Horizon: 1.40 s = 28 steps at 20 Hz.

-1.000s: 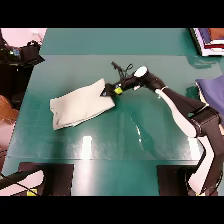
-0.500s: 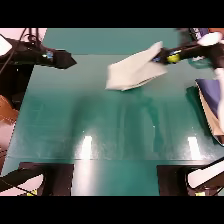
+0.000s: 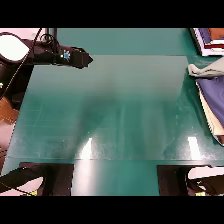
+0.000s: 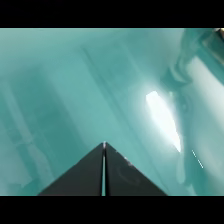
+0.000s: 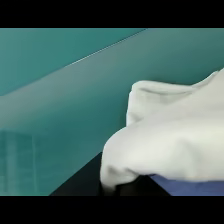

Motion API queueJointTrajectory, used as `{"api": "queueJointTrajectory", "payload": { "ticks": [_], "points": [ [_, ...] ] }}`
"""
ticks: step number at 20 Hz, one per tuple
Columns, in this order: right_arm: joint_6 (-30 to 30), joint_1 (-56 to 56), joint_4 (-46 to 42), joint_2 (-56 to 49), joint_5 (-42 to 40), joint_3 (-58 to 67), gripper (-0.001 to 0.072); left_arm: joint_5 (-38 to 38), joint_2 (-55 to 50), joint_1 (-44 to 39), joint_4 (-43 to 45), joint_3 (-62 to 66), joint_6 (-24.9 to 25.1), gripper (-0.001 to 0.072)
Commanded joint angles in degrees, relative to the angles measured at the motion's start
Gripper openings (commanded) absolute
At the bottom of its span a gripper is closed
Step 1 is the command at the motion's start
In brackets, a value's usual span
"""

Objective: Fold the shirts.

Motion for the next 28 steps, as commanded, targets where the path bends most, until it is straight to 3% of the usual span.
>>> {"api": "queueJointTrajectory", "payload": {
  "ticks": [1,7,11,21,26,27,28],
  "points": [
    [-0.1,-3.8,4.9,0.2,-0.5,0.8,0.0017,1.1,0.0,-0.5,-0.2,0.0,0.0,0.0023],
    [-1.2,-4.8,7.9,2.2,3.0,10.1,0.0017,1.0,0.0,-0.5,-0.1,0.0,0.1,0.0023],
    [-2.4,-9.3,5.7,9.9,2.3,0.8,0.0017,0.3,0.0,-0.5,-0.1,0.0,0.1,0.0023],
    [-3.0,-18.4,-17.0,29.4,7.2,-28.2,0.0019,-1.0,0.0,-0.5,-0.1,0.0,0.1,0.0023],
    [-3.0,-24.7,-19.1,37.2,7.1,-42.2,0.0021,-1.1,0.0,-0.5,0.0,0.0,0.2,0.0023],
    [-3.0,-26.1,-19.2,37.9,7.2,-44.0,0.0065,-1.1,0.0,-0.5,0.1,0.0,0.2,0.0023],
    [-3.0,-27.5,-19.1,38.4,7.2,-45.1,0.0195,-1.1,0.0,-0.5,0.2,0.0,0.6,0.0023]
  ]
}}
